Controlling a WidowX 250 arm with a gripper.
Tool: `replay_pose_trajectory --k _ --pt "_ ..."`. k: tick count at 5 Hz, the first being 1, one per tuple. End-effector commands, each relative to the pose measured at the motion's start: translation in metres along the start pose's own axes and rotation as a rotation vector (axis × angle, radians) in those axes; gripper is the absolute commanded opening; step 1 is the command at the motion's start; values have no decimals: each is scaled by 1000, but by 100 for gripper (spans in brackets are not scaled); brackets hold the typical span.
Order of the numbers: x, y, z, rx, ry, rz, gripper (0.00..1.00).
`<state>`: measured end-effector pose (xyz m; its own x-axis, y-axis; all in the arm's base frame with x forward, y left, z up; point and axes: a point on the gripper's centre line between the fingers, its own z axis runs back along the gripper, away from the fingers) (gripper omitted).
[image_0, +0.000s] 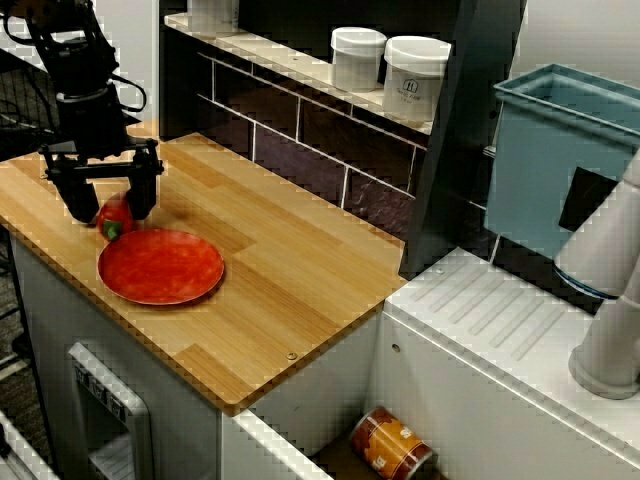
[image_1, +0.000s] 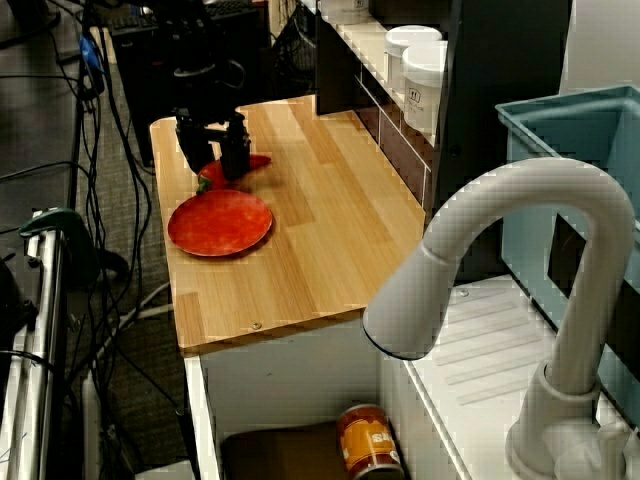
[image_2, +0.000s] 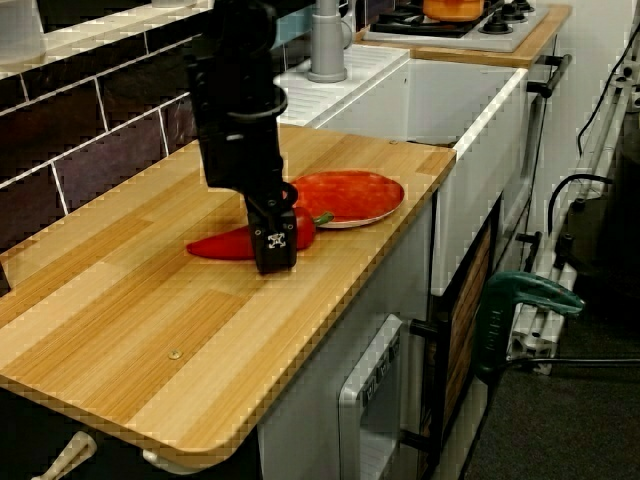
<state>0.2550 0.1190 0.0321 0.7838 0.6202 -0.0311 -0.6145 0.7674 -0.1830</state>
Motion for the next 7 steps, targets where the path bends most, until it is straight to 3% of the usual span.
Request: replay_pose_trajectory --k 1,2,3,5,6,7 --pt "11 2 -10 33 4 -9 0" --pt "9 1 10 20 31 -78 0" --pt "-4 -12 45 -31 60 -237 0" --pt "-41 -43 76 -36 111 -481 0" --pt "-67 -59 67 4 59 -554 0" --pt "-73 -71 37 49 8 -607 0"
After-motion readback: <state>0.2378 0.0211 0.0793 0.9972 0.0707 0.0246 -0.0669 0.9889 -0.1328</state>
